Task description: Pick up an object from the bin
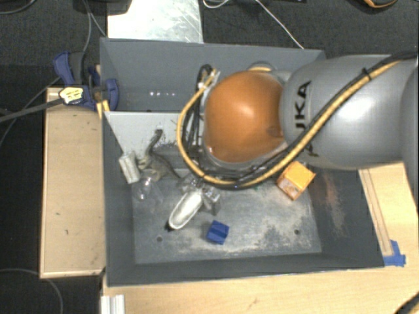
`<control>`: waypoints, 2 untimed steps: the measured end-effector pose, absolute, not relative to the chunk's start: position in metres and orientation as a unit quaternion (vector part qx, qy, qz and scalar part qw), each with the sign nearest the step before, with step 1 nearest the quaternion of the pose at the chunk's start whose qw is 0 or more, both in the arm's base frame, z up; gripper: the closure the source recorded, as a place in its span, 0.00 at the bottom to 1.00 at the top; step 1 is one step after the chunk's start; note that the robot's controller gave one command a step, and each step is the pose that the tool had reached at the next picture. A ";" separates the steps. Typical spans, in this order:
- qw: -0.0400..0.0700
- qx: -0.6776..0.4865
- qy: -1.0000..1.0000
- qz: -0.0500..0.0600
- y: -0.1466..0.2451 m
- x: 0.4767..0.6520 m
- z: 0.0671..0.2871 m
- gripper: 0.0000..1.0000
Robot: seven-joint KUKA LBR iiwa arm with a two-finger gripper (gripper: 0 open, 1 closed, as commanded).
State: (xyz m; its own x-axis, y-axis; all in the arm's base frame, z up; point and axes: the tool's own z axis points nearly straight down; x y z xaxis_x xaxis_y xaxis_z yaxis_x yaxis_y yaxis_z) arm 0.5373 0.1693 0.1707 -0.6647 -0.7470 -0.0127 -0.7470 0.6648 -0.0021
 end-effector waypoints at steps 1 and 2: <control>0.003 -0.411 0.911 0.002 0.166 0.537 0.269 1.00; 0.013 -0.416 0.909 0.001 0.182 0.557 0.381 1.00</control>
Offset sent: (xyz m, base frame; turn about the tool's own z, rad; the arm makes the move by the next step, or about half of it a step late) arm 0.0178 0.0118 0.2051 -0.0180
